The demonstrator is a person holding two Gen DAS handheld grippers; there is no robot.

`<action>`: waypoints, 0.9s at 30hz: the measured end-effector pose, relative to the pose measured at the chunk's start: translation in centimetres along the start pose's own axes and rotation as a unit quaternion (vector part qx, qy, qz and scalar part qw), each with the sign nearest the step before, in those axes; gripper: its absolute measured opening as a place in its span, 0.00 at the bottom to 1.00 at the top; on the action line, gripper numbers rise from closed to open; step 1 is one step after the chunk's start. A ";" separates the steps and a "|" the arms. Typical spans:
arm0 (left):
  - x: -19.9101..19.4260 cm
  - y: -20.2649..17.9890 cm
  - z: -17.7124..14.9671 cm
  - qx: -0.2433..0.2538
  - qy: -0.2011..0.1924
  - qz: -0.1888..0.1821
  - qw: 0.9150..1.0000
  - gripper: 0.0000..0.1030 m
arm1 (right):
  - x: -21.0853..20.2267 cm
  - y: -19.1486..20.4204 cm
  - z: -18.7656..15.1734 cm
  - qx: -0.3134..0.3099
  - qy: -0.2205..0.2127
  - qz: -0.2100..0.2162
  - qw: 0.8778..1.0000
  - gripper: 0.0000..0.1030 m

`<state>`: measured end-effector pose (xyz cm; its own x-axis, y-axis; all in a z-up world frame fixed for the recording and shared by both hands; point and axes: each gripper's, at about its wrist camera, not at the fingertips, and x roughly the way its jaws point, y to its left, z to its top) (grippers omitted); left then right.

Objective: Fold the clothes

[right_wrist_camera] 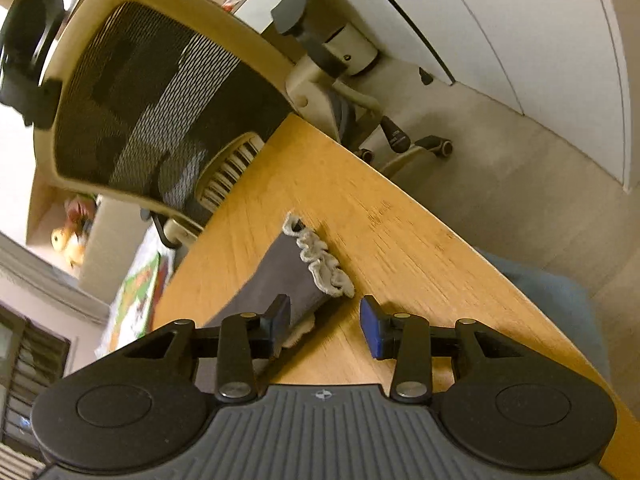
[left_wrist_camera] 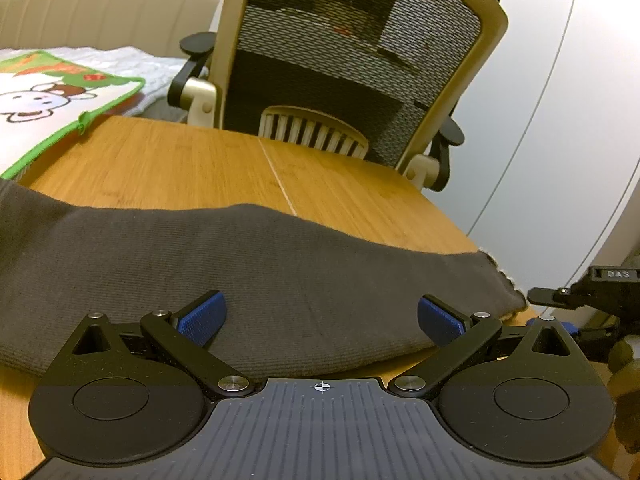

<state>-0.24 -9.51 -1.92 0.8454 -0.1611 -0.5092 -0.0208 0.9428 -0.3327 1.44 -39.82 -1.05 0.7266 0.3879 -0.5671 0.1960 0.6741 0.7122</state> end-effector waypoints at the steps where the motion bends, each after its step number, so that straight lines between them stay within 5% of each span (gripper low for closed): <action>1: 0.0 0.0 0.0 -0.001 0.000 -0.001 1.000 1.00 | 0.4 0.1 0.1 0.003 0.000 -0.003 1.000 0.36; 9: -0.2 0.3 0.0 -0.001 0.003 -0.005 1.000 1.00 | 3.6 3.6 -0.4 -0.123 -0.035 -0.028 0.991 0.24; 12: 0.1 -0.1 0.6 0.014 0.018 -0.002 1.000 1.00 | 3.4 5.3 -0.7 -0.215 -0.069 -0.045 0.973 0.11; 19: 1.3 -1.8 3.7 0.021 0.059 -0.012 0.998 1.00 | 2.9 9.5 -4.2 -0.404 -0.074 -0.036 0.911 0.11; 24: 2.8 -4.8 5.6 0.031 0.074 -0.047 0.996 0.99 | 3.7 9.6 -6.1 -0.443 -0.049 -0.034 0.894 0.11; 26: 3.6 -6.3 6.0 0.044 0.083 -0.060 0.994 0.92 | 3.7 9.7 -6.2 -0.447 -0.045 -0.033 0.893 0.11; 27: 4.0 -7.0 6.2 0.051 0.088 -0.066 0.993 0.78 | 3.7 9.7 -6.2 -0.448 -0.045 -0.033 0.892 0.11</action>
<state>6.63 -14.96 3.32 0.7307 -0.3252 -0.6003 0.1452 0.9332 -0.3289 1.89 -27.94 1.18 0.7910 0.3031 -0.5315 -0.3350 0.9414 0.0382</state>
